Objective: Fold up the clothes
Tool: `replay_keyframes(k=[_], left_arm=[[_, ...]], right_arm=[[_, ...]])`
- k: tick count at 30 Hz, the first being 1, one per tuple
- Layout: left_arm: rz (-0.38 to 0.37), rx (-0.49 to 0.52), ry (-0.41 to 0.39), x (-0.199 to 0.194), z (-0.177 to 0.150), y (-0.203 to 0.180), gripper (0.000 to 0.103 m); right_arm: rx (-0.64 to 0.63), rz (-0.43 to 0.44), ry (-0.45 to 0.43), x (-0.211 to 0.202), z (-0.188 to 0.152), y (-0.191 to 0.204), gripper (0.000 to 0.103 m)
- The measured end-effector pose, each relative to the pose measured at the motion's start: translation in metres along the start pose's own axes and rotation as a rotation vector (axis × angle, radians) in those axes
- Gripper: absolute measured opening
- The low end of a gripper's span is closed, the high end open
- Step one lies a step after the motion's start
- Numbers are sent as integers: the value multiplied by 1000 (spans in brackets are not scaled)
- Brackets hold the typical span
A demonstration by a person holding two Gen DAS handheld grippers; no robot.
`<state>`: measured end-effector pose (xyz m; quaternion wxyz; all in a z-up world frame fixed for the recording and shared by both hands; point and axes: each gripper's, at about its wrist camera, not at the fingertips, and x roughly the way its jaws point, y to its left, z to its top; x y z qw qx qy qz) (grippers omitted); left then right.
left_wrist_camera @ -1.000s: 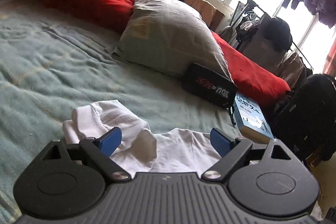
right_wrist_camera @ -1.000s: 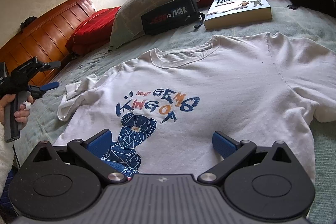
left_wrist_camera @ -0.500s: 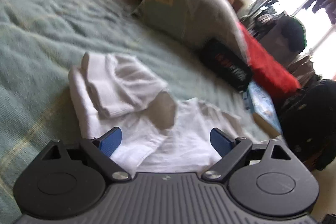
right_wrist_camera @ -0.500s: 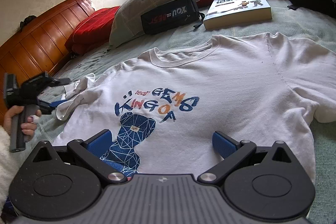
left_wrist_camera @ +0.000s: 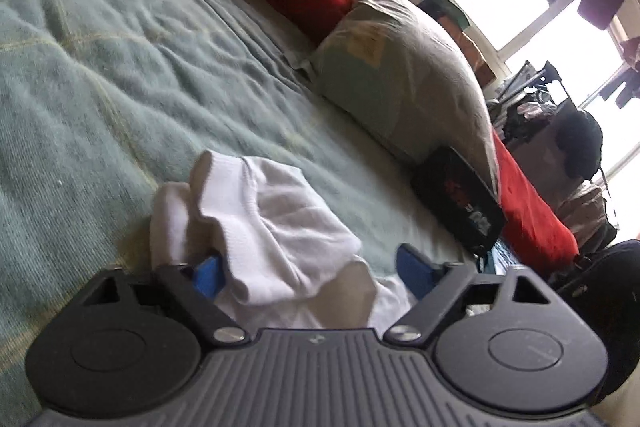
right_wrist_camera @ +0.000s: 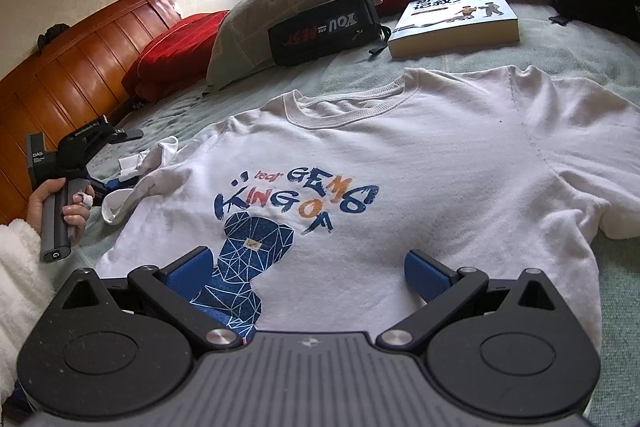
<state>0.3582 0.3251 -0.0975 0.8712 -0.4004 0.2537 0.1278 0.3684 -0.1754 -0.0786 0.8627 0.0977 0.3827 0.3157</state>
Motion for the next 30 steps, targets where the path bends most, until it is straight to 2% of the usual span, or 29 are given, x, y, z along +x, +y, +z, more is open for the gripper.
replay_keyframes(k=[1,2,3,9,15,19,24,30], left_arm=[[16,1,-2,1,1,2,51],[32,0,-6,2,1,4,25],[49,-2,-13,2,2,7,10],[124,73,-82,-23,14,4,6],[246,154,-125,-66,45,3,6],[355,193,-159,-94,61,10,6],[516,218,-165,-122,77,23,6],[654,195,-152,-143,84,56,6]], right_arm=[[0,0,-1,0,0,0,103],[0,1,-2,1,0,-1,103],[-1,1,-2,1,0,-1,103],[-13,-8,1,1,0,2,103],[-41,-40,27,-6,2,10,103],[-36,-30,17,-13,3,12,103],[-40,-26,12,-16,4,15,103],[-51,-20,13,-16,4,19,103]])
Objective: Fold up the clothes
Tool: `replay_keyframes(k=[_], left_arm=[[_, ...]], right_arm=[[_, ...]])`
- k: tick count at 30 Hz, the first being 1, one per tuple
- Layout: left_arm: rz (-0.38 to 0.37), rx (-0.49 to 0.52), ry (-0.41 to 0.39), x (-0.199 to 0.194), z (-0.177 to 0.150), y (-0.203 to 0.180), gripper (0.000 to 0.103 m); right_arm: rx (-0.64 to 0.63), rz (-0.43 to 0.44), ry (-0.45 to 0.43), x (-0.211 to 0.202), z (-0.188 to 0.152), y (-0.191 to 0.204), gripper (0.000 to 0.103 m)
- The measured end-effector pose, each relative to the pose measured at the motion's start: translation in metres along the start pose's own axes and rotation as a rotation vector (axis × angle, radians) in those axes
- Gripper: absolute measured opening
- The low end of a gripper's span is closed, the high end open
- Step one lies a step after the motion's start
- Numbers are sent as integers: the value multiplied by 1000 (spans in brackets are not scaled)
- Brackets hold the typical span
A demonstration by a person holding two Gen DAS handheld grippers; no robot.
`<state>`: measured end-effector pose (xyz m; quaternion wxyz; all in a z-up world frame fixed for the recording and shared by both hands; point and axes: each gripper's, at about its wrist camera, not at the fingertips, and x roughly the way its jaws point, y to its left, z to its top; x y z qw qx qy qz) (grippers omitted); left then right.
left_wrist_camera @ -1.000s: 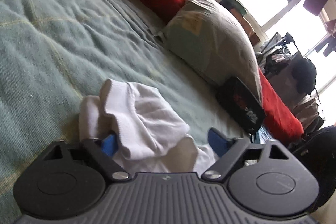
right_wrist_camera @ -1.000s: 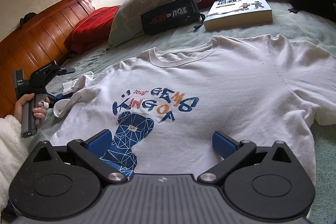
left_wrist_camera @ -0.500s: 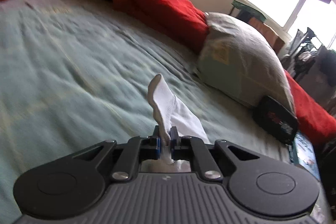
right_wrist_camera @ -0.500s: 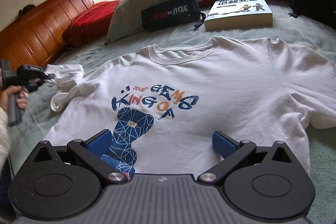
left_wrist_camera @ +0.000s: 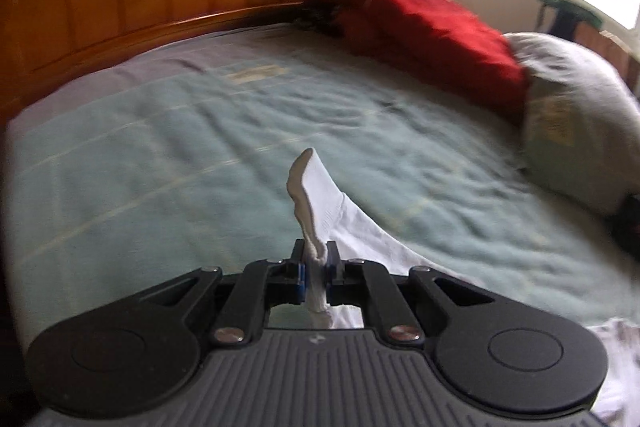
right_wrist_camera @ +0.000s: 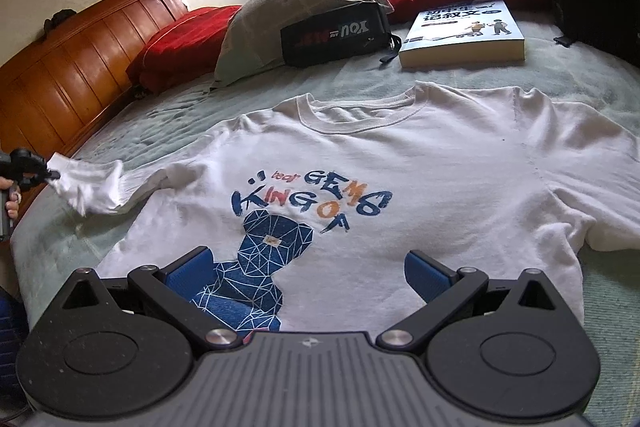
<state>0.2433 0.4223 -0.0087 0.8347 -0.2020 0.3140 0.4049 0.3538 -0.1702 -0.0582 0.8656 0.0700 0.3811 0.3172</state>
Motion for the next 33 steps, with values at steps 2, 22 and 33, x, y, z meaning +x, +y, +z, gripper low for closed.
replay_keyframes(k=[2,22,33], left_arm=[[19,2,10,2,-3,10,6],[130,-97,144,13,-30,66,19],[110,11,77,-6,-18,17,33]], right_arm=[[1,-3,3,1,0,0,103],[22,-5,7,2,0,-3,103],[0,23,-7,-5,0,3,103]])
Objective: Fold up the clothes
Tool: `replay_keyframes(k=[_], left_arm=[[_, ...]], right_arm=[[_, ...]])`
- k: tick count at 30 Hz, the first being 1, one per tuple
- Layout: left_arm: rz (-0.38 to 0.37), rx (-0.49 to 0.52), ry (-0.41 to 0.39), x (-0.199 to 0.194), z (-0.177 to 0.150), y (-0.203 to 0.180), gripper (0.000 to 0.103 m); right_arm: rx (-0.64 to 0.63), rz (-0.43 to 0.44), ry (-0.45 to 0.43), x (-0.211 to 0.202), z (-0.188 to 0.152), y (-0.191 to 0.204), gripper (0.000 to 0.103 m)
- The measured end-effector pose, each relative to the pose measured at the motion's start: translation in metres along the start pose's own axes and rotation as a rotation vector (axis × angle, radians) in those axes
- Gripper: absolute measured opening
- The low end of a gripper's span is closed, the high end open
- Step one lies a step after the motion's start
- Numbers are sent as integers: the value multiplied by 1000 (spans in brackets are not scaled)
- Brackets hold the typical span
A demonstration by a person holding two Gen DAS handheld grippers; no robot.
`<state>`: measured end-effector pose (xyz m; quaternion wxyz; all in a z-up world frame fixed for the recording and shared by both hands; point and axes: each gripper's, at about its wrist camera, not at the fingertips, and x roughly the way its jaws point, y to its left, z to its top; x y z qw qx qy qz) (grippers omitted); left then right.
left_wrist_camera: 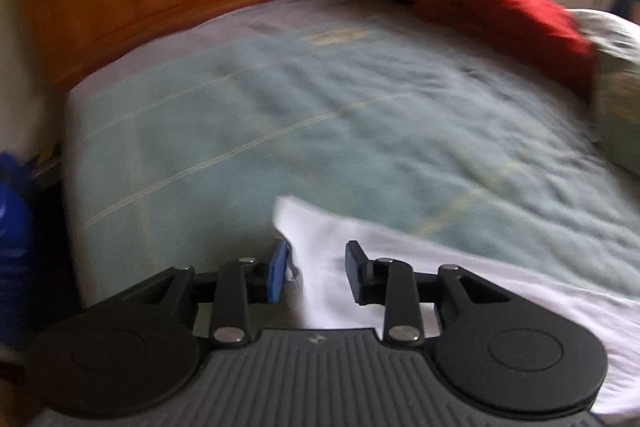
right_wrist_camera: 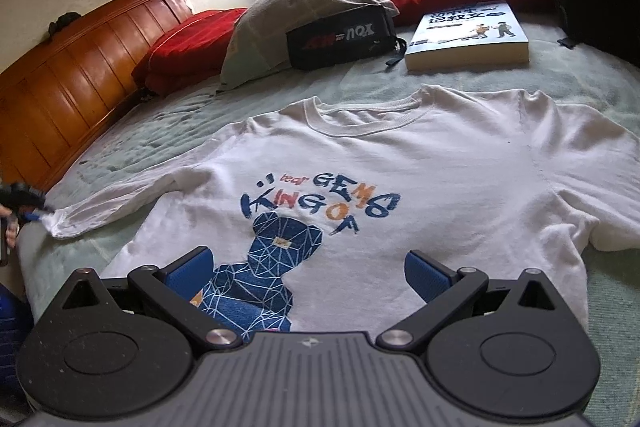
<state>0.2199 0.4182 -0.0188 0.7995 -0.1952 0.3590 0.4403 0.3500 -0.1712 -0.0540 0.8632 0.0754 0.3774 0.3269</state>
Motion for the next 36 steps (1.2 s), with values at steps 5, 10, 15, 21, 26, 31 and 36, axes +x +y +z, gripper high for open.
replay_keyframes(k=[5,10,15,21,26,31,36], left_arm=[[-264,189,-16,-11,-11,-86,38],[-472,425,25,-3,-38,-189,44],[-524,559,37,18,-55,-254,44],[-531,714,-2,30,-72,-274,59],[-574,785,-3,20,-76,-277,3],[-504,734,-60,20,-71,-288,1],[-468,673,-50,31,-59,-297,1]], right_arm=[[2,8,3,2,-1,0,103],[6,3,10,5,-1,-2,103],[20,1,7,4,0,-6,103],[36,0,11,7,0,-11,103],[31,-9,30,14,-2,-9,103],[32,-4,26,14,-2,-10,103],[41,0,26,15,-2,-12,103]])
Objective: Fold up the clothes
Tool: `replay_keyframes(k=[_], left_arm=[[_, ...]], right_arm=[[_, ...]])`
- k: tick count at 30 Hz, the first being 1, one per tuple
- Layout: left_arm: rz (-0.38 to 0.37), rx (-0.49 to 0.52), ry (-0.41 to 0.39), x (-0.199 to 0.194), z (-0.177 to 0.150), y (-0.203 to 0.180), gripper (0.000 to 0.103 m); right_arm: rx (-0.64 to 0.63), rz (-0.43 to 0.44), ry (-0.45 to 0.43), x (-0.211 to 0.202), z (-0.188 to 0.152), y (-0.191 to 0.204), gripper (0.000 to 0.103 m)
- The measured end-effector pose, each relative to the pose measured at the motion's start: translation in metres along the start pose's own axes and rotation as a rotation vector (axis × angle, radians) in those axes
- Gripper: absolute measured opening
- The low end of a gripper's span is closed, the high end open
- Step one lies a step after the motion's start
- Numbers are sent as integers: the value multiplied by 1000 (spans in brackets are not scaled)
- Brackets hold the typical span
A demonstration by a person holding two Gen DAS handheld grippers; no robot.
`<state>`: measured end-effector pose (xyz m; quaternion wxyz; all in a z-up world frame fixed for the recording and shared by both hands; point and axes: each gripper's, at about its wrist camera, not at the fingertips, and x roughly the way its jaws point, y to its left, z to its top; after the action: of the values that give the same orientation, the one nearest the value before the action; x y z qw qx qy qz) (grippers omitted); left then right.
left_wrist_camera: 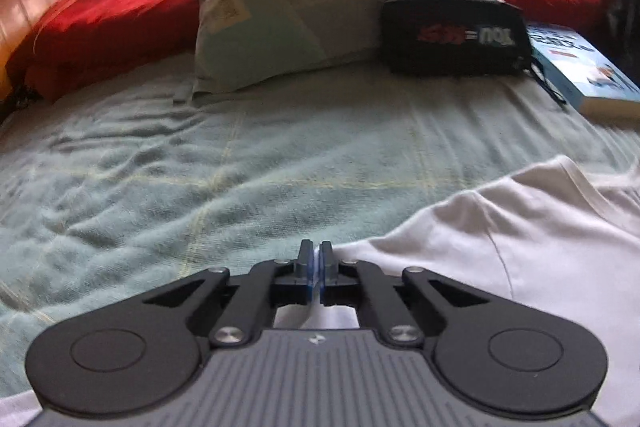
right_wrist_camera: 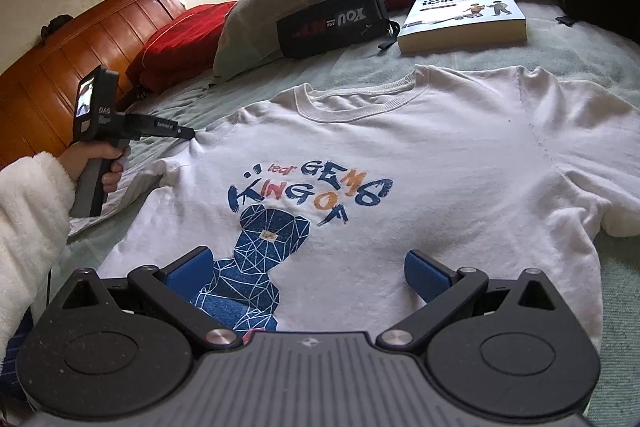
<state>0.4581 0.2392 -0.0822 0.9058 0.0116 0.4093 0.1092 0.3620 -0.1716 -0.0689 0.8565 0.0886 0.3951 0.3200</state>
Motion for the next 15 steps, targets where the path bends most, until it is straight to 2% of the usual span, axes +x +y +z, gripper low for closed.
replay_keyframes(k=[2,5,7,8,9,13,14,15], left_arm=[[11,-23,11,5,2,2,5],[0,-69,-27,-7,6,9,6],[-46,-68,-52,-19,11,9,20],[-79,-53,-51,-23,13,4,34],[-115,-44,-23,-24,13,-3,43],[-259,-8,88,-26,11,-34,47],[-281,0,111,-25,11,-42,47],[-264,2,125,-17,10,-48,47]], right_arm=[[-1,-1,-1,-1,0,0,103],[1,-1,-4,-1,0,0,103],[3,-2,-5,-1,0,0,103],[3,-2,-5,-1,0,0,103],[2,-4,-5,-1,0,0,103],[0,-6,-7,-2,0,1,103],[2,-7,-7,-2,0,0,103],[4,-9,-6,-2,0,0,103]])
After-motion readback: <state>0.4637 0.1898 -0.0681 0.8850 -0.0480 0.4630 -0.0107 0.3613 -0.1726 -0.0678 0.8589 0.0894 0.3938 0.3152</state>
